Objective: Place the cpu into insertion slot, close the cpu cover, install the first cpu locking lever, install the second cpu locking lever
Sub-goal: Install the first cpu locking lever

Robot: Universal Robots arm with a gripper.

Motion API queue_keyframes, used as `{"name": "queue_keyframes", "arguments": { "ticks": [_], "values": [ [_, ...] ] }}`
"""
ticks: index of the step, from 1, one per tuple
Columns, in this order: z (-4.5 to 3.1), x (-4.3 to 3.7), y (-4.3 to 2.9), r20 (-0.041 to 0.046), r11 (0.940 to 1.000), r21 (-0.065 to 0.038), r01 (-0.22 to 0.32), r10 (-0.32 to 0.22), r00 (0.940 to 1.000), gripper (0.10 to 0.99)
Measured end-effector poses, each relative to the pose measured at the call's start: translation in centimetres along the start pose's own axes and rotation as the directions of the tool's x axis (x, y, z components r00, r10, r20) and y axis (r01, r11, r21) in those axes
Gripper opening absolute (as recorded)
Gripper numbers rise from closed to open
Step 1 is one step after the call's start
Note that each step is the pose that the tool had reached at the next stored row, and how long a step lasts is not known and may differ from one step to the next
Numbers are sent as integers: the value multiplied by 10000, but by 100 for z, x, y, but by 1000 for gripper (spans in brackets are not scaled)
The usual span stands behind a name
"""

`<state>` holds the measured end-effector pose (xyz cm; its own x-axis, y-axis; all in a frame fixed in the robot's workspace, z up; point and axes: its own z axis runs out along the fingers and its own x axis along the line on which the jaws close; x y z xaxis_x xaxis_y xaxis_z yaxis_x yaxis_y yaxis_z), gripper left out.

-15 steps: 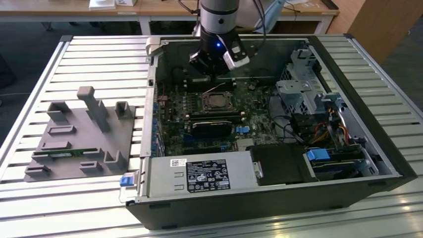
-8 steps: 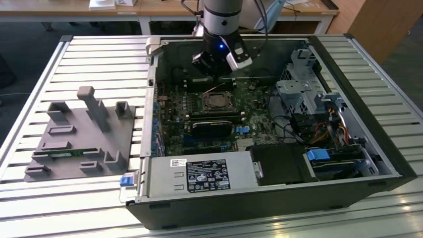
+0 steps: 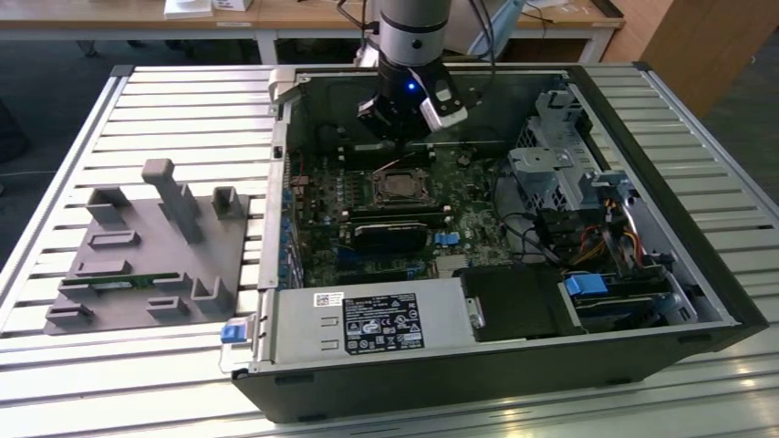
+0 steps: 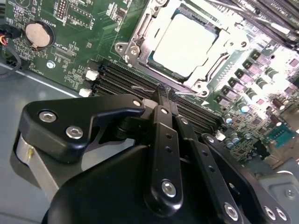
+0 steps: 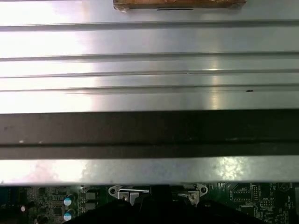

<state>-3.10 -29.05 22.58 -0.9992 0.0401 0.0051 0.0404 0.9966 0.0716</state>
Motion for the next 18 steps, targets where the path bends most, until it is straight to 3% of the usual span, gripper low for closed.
{"name": "queue_keyframes", "arguments": {
  "ticks": [18],
  "values": [
    [100,-128,48,-1,10000,0,1,-1,10000,106]
  ]
}}
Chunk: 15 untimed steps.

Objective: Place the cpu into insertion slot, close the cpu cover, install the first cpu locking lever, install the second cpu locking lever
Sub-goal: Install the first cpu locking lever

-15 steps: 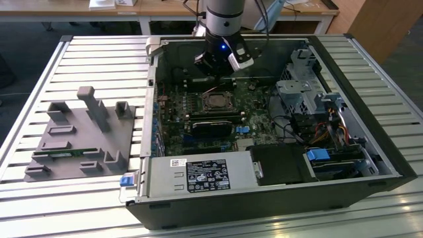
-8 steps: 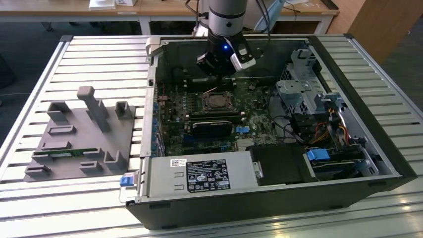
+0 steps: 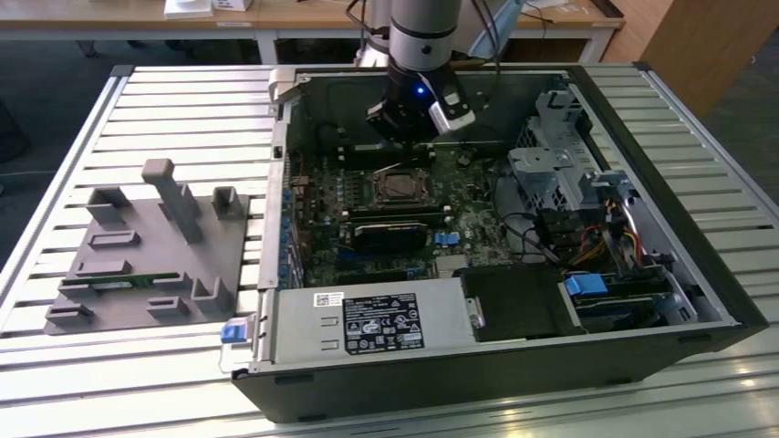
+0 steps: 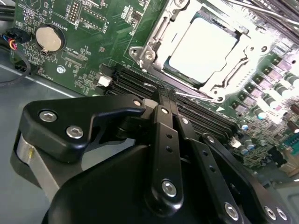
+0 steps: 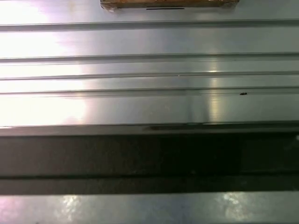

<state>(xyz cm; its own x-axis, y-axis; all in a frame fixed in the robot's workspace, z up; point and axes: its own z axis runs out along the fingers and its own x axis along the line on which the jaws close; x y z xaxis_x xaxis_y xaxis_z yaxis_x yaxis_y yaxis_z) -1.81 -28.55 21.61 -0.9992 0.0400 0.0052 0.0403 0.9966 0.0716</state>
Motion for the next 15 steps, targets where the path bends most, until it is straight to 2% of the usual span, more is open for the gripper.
{"name": "queue_keyframes", "arguments": {
  "ticks": [15],
  "values": [
    [45,-14,-3,0,10000,0,1,-1,10000,106]
  ]
}}
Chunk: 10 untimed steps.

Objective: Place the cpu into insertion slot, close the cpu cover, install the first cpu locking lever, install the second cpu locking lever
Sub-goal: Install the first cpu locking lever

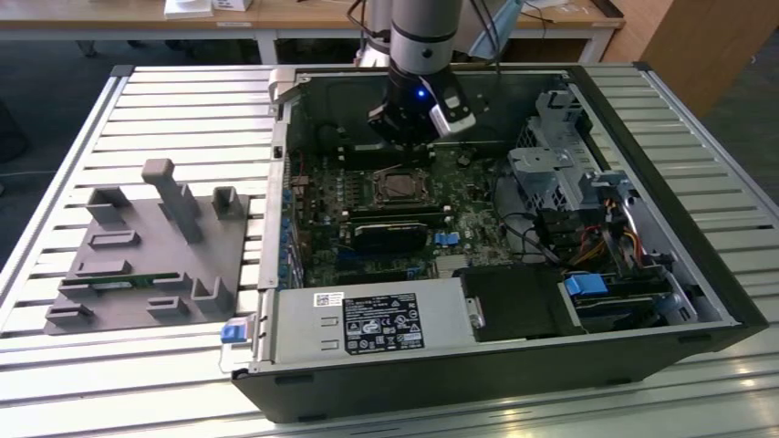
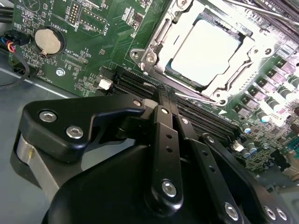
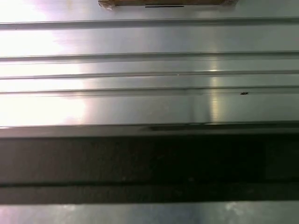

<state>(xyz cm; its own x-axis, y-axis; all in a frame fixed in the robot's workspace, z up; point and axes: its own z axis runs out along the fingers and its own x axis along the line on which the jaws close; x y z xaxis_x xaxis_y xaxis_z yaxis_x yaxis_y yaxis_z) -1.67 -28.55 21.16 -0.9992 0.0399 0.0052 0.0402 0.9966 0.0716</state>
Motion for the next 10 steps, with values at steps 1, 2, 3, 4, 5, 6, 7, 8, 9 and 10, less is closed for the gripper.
{"name": "queue_keyframes", "arguments": {
  "ticks": [1,2,3,4,5,6,7,8,9,10],
  "values": [
    [8,-1,0,0,10000,0,-1,1,10000,106],
    [15,-3,-1,1,10000,0,-2,2,10000,106],
    [24,-5,-1,1,10000,-1,-1,1,10000,106],
    [32,-7,-2,0,10000,0,-1,1,10000,106],
    [40,-8,-2,0,10000,1,-2,2,10000,106],
    [48,-9,-3,0,10000,2,-2,2,10000,106],
    [56,-11,-4,0,10000,3,-1,1,10000,106],
    [64,-12,-4,0,10000,3,-2,2,10000,106],
    [71,-13,-5,0,10000,4,-2,2,10000,106],
    [79,-15,-5,0,10000,5,-1,1,10000,106]
  ]
}}
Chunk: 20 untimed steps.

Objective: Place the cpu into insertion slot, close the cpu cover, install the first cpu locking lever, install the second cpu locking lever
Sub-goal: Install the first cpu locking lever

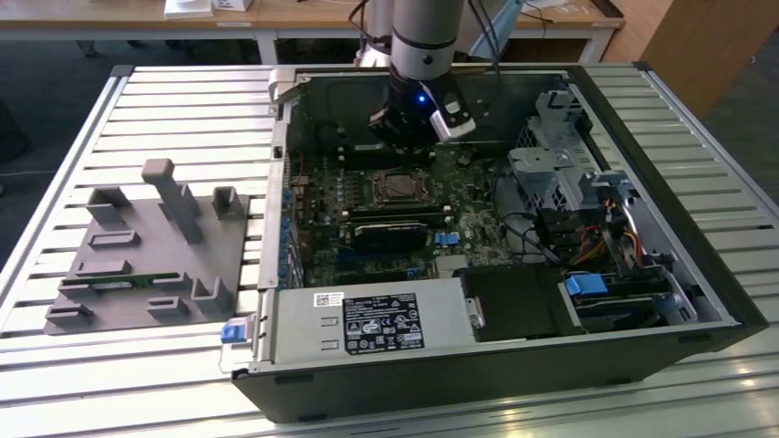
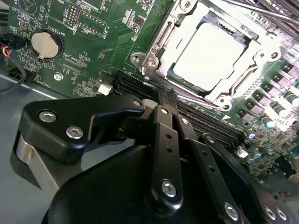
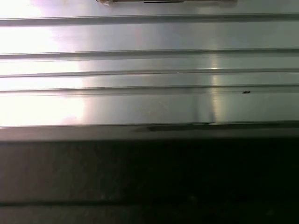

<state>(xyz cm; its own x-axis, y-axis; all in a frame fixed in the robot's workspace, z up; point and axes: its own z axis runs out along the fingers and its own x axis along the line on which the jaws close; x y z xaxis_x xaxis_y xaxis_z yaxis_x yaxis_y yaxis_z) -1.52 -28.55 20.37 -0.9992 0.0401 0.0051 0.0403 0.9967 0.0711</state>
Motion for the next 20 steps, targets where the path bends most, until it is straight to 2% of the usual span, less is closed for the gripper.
{"name": "queue_keyframes", "arguments": {
  "ticks": [4,10,20],
  "values": [
    [25,-11,-1,1,10000,14,0,0,10000,106],
    [40,-20,-3,-1,9999,121,0,0,10000,106],
    [30,-20,-1,5,9999,143,-1,1,10000,106]
  ]
}}
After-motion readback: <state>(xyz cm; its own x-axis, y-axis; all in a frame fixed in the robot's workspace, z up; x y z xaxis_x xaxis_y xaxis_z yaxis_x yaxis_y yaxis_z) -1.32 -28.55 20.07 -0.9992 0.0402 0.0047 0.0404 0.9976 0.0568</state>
